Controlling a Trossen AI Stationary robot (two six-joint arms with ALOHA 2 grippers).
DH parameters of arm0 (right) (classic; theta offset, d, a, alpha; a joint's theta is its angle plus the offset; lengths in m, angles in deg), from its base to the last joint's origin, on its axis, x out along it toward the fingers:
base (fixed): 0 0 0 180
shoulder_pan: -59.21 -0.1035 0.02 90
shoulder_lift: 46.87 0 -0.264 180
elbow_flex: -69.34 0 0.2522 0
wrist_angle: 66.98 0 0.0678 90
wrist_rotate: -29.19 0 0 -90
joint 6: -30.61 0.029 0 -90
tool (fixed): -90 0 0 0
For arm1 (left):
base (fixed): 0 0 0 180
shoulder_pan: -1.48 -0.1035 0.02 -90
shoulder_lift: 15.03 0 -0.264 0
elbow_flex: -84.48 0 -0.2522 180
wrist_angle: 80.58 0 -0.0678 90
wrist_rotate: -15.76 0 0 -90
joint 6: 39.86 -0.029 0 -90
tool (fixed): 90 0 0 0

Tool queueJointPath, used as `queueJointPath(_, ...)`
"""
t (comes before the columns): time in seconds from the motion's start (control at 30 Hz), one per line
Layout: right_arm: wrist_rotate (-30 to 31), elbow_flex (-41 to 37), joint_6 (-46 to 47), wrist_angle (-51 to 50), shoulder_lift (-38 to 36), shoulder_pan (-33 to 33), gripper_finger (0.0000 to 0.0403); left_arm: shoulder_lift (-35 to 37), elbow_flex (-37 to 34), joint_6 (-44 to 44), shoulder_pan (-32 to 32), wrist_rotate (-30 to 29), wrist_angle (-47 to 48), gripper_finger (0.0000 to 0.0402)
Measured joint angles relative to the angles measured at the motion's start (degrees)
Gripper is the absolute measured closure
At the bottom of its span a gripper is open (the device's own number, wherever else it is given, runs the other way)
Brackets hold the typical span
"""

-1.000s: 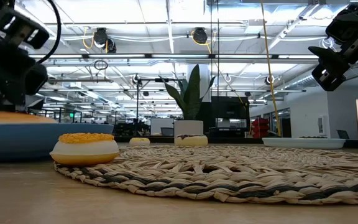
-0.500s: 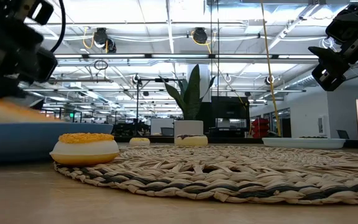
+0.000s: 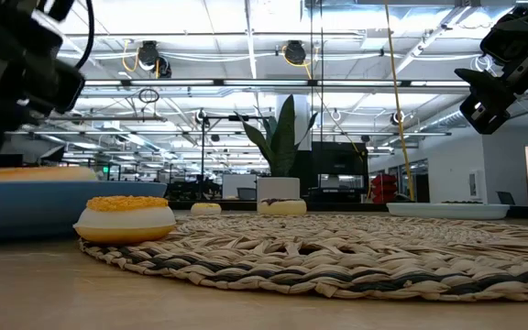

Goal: Pick & Place donuts
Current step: Put the large white donut on the blue plate

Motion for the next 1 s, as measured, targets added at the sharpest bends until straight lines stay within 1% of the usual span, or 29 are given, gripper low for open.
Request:
queueJointPath(0.17,0.0,0.0,0.0,0.0,0.0,0.0,0.0183,0.0,0.0,8.2,3.9,-4.3,6.1,0.0247)
queueJointPath(0.27,0.0,0.0,0.0,0.0,0.0,0.0,0.0183,0.0,0.0,11.6,6.3,-7.3,8.0,0.0247)
queueJointPath(0.47,0.0,0.0,0.0,0.0,0.0,0.0,0.0183,-0.3,0.0,17.5,10.0,-11.1,12.8,0.0247)
queueJointPath(0.57,0.0,0.0,0.0,0.0,0.0,0.0,0.0183,-2.3,0.0,21.0,10.9,-11.8,14.5,0.0247)
queueJointPath(0.7,0.0,0.0,0.0,0.0,0.0,0.0,0.0183,-6.6,0.0,20.8,10.8,-12.0,9.3,0.0247)
queueJointPath(0.9,0.0,0.0,0.0,0.0,0.0,0.0,0.0183,-13.5,0.0,18.7,10.8,-12.1,-1.8,0.0247)
queueJointPath(1.0,0.0,0.0,0.0,0.0,0.0,0.0,0.0183,-15.8,0.0,16.7,10.8,-12.1,-7.5,0.0247)
